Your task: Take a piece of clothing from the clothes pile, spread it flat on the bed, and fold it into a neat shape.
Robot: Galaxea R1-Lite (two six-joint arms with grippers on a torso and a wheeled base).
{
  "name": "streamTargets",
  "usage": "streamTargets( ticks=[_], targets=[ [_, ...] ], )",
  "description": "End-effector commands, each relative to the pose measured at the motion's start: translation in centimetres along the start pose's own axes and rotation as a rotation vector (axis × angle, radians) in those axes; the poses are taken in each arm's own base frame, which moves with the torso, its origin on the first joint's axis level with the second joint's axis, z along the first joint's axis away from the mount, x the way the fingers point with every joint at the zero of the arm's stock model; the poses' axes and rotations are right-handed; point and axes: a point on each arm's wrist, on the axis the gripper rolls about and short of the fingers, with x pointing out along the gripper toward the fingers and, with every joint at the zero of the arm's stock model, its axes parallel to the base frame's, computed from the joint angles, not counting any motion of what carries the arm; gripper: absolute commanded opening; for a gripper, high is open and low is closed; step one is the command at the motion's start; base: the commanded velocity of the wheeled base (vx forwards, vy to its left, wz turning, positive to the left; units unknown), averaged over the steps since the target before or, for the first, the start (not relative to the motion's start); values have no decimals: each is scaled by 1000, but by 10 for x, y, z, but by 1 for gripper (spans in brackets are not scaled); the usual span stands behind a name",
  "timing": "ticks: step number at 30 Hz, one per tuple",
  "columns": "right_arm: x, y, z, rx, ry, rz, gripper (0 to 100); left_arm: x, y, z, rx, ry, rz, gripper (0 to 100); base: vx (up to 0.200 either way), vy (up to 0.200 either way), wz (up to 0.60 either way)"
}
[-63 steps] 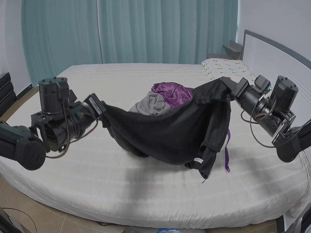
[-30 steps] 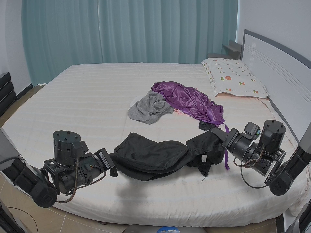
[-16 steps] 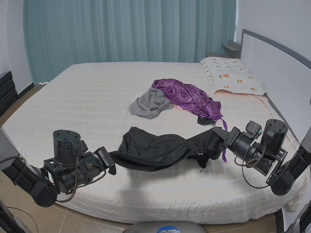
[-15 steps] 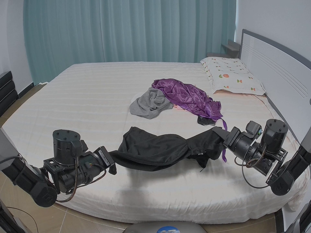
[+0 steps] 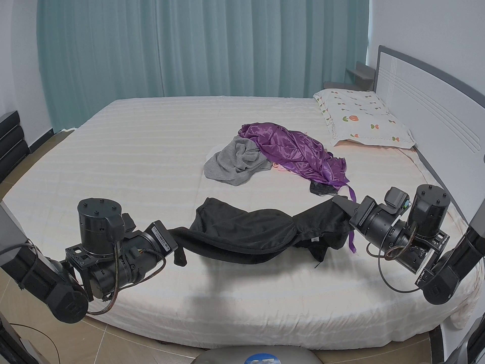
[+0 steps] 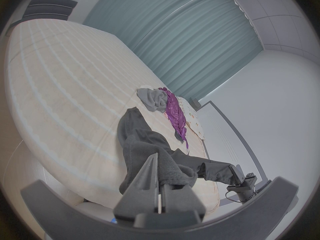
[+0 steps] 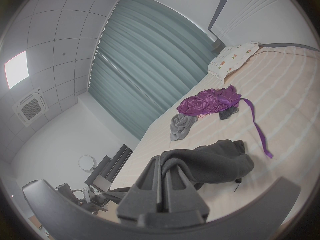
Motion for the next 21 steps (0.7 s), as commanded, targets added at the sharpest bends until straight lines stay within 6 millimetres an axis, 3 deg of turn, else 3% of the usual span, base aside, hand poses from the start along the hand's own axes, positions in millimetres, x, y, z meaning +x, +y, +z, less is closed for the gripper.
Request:
streamTargets(
  ticks=[1, 21],
  targets=[
    [0, 1, 2, 0, -7, 5, 0, -1, -1, 2, -2, -10, -7, 0, 0, 200, 0],
    [3, -4, 8, 1, -59, 21, 0, -8, -6, 7, -2, -31, -31, 0, 0, 200, 0]
  ],
)
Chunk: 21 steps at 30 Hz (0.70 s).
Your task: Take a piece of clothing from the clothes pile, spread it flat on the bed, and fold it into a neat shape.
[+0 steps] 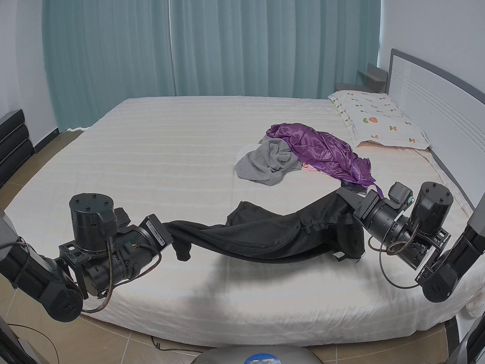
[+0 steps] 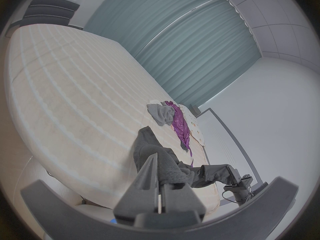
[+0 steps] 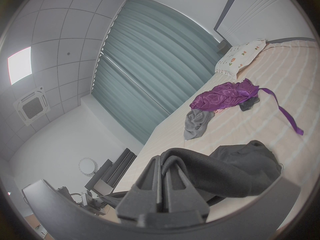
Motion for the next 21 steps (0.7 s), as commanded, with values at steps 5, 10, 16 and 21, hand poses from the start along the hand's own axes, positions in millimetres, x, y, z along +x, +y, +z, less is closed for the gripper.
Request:
streamTargets(
  ticks=[5, 10, 16, 21],
  targets=[
    [1, -2, 1, 0, -6, -3, 0, -1, -1, 1, -1, -3, -3, 0, 0, 200, 0],
    [1, -1, 2, -1, -16, 6, 0, -1, -1, 0, 0, -2, -4, 0, 0, 200, 0],
    [1, -1, 2, 1, -18, 8, 0, -1, -1, 0, 0, -2, -4, 0, 0, 200, 0],
    [1, -1, 3, 1, -22, 10, 0, -1, -1, 0, 0, -1, -2, 0, 0, 200, 0]
  ],
)
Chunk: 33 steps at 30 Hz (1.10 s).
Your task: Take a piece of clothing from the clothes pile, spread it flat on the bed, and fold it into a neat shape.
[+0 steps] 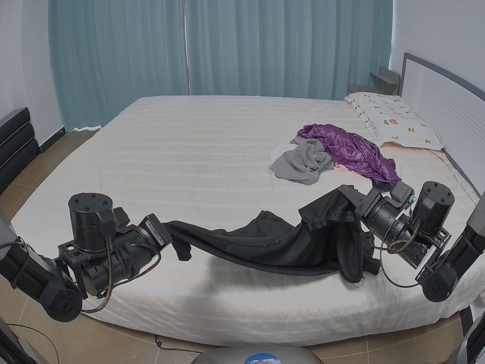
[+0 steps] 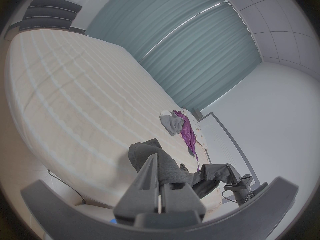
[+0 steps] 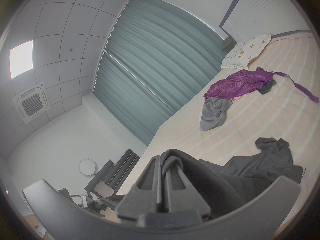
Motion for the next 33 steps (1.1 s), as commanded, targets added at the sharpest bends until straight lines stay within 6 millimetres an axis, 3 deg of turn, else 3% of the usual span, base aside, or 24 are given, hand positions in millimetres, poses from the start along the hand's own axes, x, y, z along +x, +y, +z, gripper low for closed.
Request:
streamTargets(
  ticks=[1, 28, 33],
  targets=[
    [0, 0, 1, 0, -3, 0, 0, 1, 1, 0, 0, 1, 2, 0, 0, 200, 0],
    [2, -6, 2, 1, -12, -10, 0, 2, 1, -1, 0, 3, 5, 0, 0, 200, 0],
    [2, -6, 2, 2, -11, -11, 0, 1, 1, 0, 1, -1, 4, 0, 0, 0, 0]
  ],
)
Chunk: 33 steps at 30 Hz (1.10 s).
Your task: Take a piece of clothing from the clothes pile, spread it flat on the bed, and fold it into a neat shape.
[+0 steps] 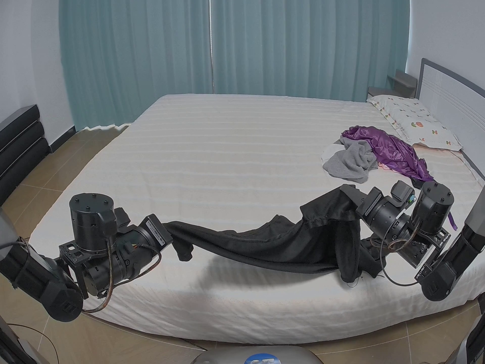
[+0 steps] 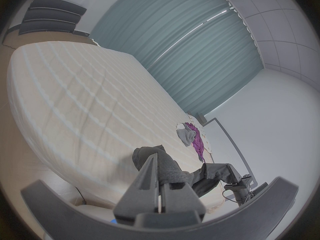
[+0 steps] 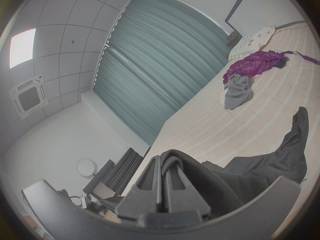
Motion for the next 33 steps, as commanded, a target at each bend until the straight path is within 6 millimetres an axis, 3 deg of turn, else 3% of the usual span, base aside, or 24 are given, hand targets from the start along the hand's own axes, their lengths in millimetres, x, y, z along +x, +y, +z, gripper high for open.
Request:
streamTargets(
  ticks=[1, 13, 18, 28, 33],
  targets=[
    [0, 0, -1, 0, 3, -2, 0, 0, 0, 0, 0, 0, 1, 0, 0, 0, 0],
    [-7, 3, 0, -2, 6, 6, 0, -2, -1, -3, 8, 8, 2, 0, 0, 0, 0],
    [-15, 5, 0, -7, -1, 18, 0, -4, -3, -1, 11, -2, -2, 0, -200, 0, 0],
    [-59, 43, 35, -23, -128, 144, 0, -56, -29, 22, 72, -86, -95, 0, -200, 0, 0],
    [-91, 70, 61, -50, -202, 224, 0, -85, -51, 43, 87, -187, -125, 0, 0, 0, 0]
  ],
)
